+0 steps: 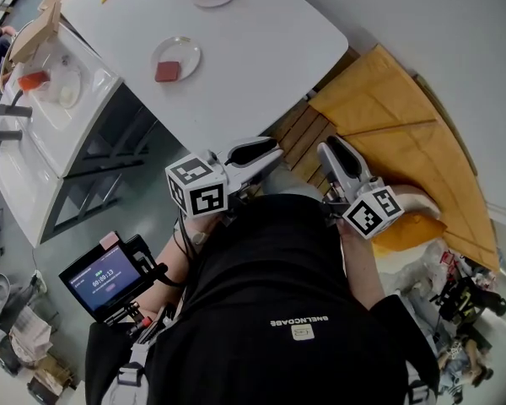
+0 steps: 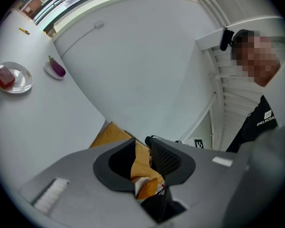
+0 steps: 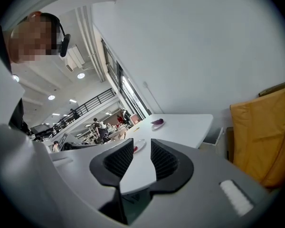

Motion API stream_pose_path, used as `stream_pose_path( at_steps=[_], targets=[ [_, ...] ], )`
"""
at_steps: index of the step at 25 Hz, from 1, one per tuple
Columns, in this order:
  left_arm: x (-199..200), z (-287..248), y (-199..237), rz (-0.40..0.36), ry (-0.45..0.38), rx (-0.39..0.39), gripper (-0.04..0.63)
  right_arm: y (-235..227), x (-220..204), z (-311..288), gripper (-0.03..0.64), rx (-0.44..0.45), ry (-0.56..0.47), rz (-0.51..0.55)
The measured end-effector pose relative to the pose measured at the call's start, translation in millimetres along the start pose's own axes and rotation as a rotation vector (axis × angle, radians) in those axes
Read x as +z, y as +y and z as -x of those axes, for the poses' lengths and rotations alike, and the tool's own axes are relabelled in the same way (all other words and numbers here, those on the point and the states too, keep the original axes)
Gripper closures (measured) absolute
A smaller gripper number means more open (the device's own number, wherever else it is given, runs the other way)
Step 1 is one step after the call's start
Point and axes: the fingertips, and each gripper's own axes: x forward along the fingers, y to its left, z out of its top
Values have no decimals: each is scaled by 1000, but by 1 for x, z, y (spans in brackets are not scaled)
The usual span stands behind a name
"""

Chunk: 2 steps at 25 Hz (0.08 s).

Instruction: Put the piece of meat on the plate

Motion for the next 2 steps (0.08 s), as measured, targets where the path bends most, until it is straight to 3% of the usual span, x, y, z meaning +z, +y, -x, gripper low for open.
stream_pose_path(
  at_steps=[2],
  targets=[
    [1,1,3,6,-5,3,480,-1,-2,-3,499,1,6,-4]
  ],
)
